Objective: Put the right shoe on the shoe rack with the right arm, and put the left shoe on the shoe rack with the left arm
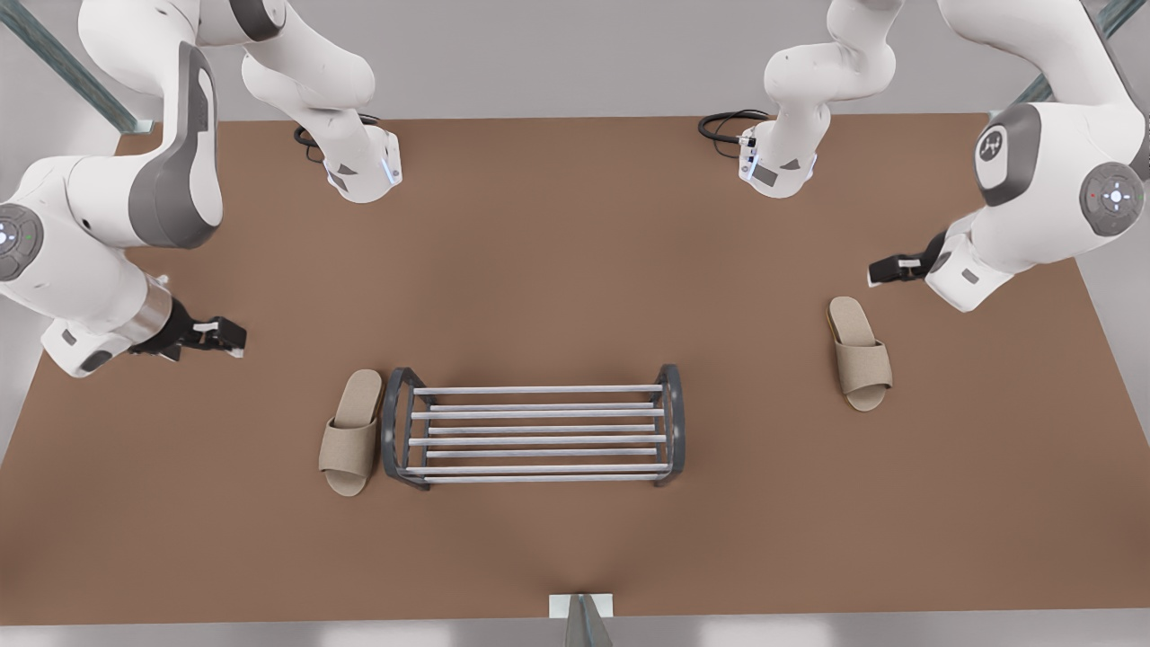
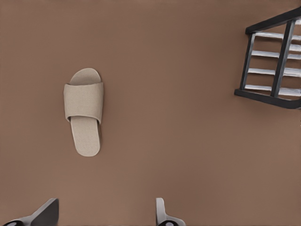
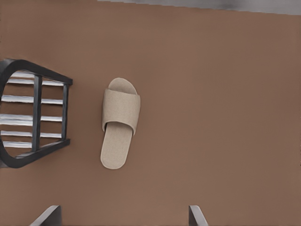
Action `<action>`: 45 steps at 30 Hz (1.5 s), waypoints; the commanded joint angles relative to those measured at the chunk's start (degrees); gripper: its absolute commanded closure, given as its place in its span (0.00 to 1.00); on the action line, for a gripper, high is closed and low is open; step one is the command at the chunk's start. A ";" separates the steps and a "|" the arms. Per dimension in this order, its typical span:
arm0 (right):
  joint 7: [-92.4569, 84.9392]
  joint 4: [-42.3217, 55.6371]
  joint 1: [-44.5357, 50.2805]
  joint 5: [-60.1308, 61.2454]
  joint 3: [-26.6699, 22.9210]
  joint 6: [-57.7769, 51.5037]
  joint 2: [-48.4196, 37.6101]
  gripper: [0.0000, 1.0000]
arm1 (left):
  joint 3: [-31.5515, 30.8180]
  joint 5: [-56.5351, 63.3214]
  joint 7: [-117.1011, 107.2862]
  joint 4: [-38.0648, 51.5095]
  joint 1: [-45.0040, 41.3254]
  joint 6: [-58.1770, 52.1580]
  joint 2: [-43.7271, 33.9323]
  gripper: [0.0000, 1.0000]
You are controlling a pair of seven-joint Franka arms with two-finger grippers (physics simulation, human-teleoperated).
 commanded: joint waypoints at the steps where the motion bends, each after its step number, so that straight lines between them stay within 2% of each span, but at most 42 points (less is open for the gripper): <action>1: -1.53 0.04 0.07 -0.16 0.02 9.93 -0.13 0.00 | -0.18 0.12 -7.69 -0.04 -2.66 7.75 0.01 0.00; 3: -1.53 -0.04 0.07 -0.16 0.02 9.93 -0.04 0.00 | -1.41 1.97 -10.33 0.22 -3.63 7.57 0.27 0.00; 4: -1.35 -0.04 0.07 -0.08 0.02 9.93 0.14 0.00 | -1.68 2.67 -10.68 2.51 -4.06 5.73 2.82 0.00; 5: -1.17 -0.04 0.16 0.10 0.02 10.02 0.40 0.00 | -1.85 3.99 -10.94 -1.08 -3.54 3.35 1.16 0.00; 6: -1.26 -0.31 0.07 0.27 0.02 10.02 0.58 0.00 | -1.94 6.01 -10.59 -11.53 -1.61 12.55 -4.81 0.00; 7: -1.17 -0.05 0.16 0.36 0.11 10.20 1.36 0.00 | -1.94 8.03 -9.98 -27.96 -0.29 31.45 -11.85 0.00; 8: -1.17 -0.48 0.60 0.36 0.11 11.07 1.98 0.00 | -1.94 9.52 -9.45 -37.81 0.15 44.02 -14.31 0.00; 9: -1.00 -0.92 0.95 0.36 0.37 10.99 4.44 0.00 | -1.94 9.97 -9.45 -48.63 2.87 63.00 -15.20 0.00; 11: -1.52 -1.27 1.04 -0.08 0.72 13.35 3.57 0.00 | -1.85 10.05 -9.36 -60.50 6.30 97.36 -6.60 0.00; 12: -1.53 -6.45 1.04 -0.25 1.60 21.08 0.93 0.00 | -1.85 10.05 -8.92 -62.62 7.53 113.02 1.23 0.00; 13: -1.53 -13.31 0.25 -0.25 1.60 29.61 -3.02 0.00 | -1.85 11.19 -8.84 -62.88 9.38 116.03 3.52 0.00; 17: -1.00 -25.52 -2.48 -0.34 1.51 47.71 -8.83 0.00 | -1.77 27.28 -8.57 -63.49 21.42 116.03 6.34 0.00; 21: -1.09 -48.99 -8.19 -0.25 1.51 84.88 -9.79 0.00 | -1.50 28.78 -8.48 -63.23 21.51 116.03 6.95 0.01; 24: -1.35 -58.58 -12.06 -0.25 1.51 97.82 -12.69 0.00 | -1.41 28.78 -8.22 -63.23 22.74 116.03 7.39 0.01; 27: 2.42 -59.98 -14.34 0.10 1.78 100.37 -12.52 0.00 | -1.33 29.13 -8.13 -63.06 23.71 115.94 9.32 0.01; 28: 2.34 -61.39 -14.70 0.01 1.78 101.51 -10.24 0.00 | -1.33 29.13 -8.13 -63.06 23.71 115.85 10.20 0.01; 29: 2.25 -62.45 -14.78 0.10 1.78 108.37 -5.40 0.00 | -1.33 29.13 -8.05 -63.06 23.71 115.85 10.55 0.01; 33: 2.17 -62.53 -12.86 0.01 1.87 108.37 -2.86 0.00 | -1.33 29.04 -8.05 -62.35 23.62 115.77 11.08 0.01; 35: 2.17 -62.27 -6.36 0.01 1.87 108.11 -1.36 0.00 | -1.33 29.39 -8.04 -62.44 23.71 115.77 12.22 0.01; 38: 2.96 -62.88 -1.86 0.01 2.13 108.11 0.49 0.00 | -0.45 29.48 -8.04 -62.35 23.62 115.77 13.98 0.01; 42: 3.04 -66.23 -1.86 0.01 2.83 108.11 -0.92 0.00 | 0.26 29.57 -8.04 -61.74 23.62 115.77 15.04 0.01; 45: 3.04 -65.87 -1.86 0.10 3.10 108.11 1.54 0.00 | 1.66 30.35 -6.73 -61.30 23.53 115.77 15.13 0.01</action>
